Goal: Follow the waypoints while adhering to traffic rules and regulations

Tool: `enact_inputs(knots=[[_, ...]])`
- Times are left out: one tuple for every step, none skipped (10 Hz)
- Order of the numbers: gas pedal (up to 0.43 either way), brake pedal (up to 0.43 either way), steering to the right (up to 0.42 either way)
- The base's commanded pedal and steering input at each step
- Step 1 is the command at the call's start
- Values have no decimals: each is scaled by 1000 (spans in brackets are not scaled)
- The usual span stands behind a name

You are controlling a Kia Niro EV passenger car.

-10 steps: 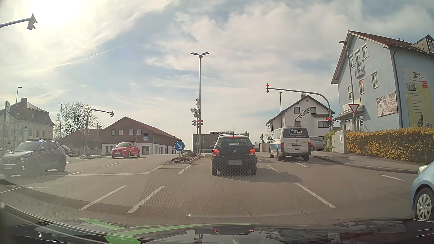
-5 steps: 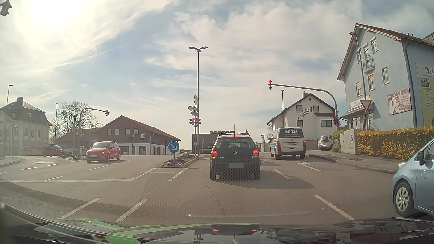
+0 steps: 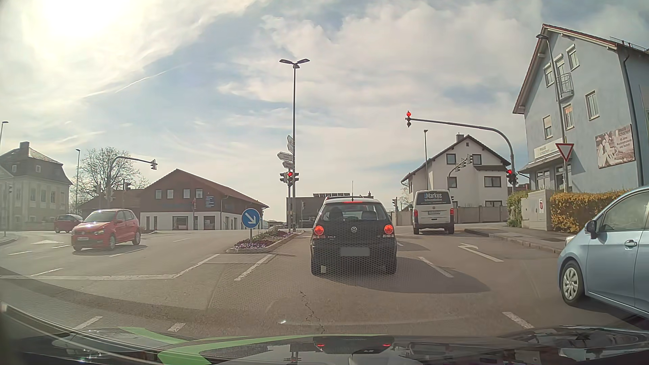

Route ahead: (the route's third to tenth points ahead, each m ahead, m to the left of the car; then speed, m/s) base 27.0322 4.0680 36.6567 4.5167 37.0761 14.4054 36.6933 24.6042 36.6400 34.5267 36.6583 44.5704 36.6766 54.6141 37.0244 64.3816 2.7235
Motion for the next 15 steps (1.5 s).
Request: enact_inputs(knots=[[0,73,3],[0,146,3],[0,165,3],[0,177,3],[0,177,3],[0,177,3],[0,183,3],[0,183,3],[0,189,3],[0,201,3],[0,207,3],[0,213,3],[0,220,3],[0,226,3],[0,232,3]])
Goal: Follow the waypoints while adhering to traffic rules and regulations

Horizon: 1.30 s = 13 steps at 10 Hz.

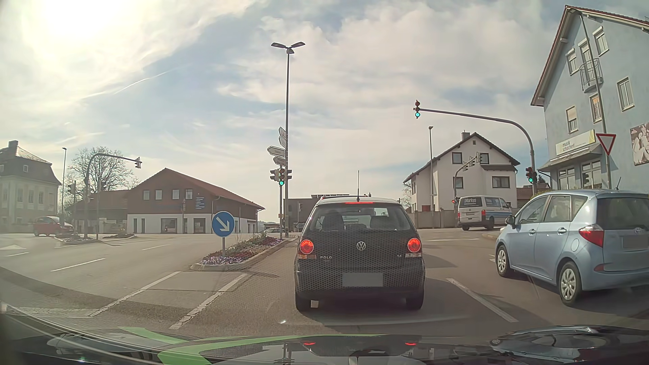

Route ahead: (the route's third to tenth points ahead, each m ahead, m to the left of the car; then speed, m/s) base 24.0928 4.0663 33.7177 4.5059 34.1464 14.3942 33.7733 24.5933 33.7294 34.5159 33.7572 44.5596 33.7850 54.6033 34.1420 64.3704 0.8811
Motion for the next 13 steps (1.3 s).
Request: enact_inputs(knots=[[0,232,3],[0,238,3],[0,238,3],[0,244,3],[0,244,3],[0,250,3],[0,256,3],[0,256,3],[0,268,3],[0,268,3],[0,274,3],[0,274,3],[0,280,3]])
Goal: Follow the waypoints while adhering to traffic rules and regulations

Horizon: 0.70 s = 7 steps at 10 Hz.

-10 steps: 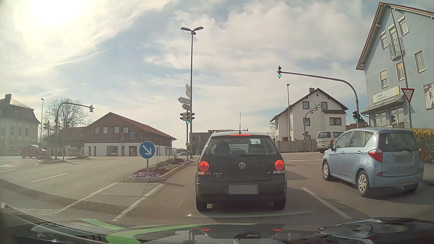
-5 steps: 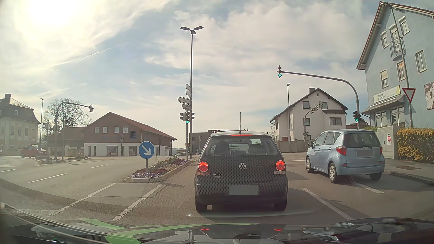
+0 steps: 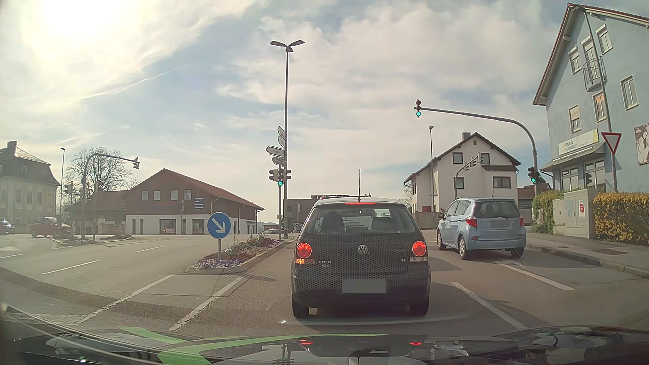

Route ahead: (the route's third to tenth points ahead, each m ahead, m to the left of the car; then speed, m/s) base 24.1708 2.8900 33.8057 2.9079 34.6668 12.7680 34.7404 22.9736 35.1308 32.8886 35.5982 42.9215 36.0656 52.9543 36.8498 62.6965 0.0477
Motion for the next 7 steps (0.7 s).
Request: enact_inputs(knots=[[0,280,3],[0,280,3],[0,280,3],[0,274,3],[0,274,3],[0,280,3],[0,274,3]])
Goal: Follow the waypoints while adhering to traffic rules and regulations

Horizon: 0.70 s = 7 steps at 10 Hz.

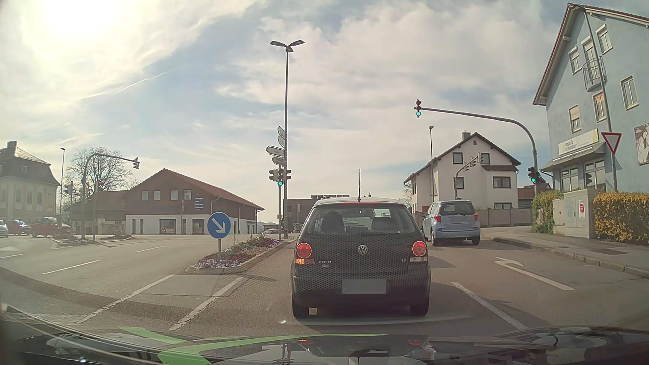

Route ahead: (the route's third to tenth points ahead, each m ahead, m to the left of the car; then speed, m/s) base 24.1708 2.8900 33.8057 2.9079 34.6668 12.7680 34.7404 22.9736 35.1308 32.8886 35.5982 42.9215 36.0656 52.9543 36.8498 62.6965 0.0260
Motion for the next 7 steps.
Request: enact_inputs(knots=[[0,274,3],[0,274,3],[0,280,3],[0,280,3],[0,280,3],[0,274,3],[0,274,3]])
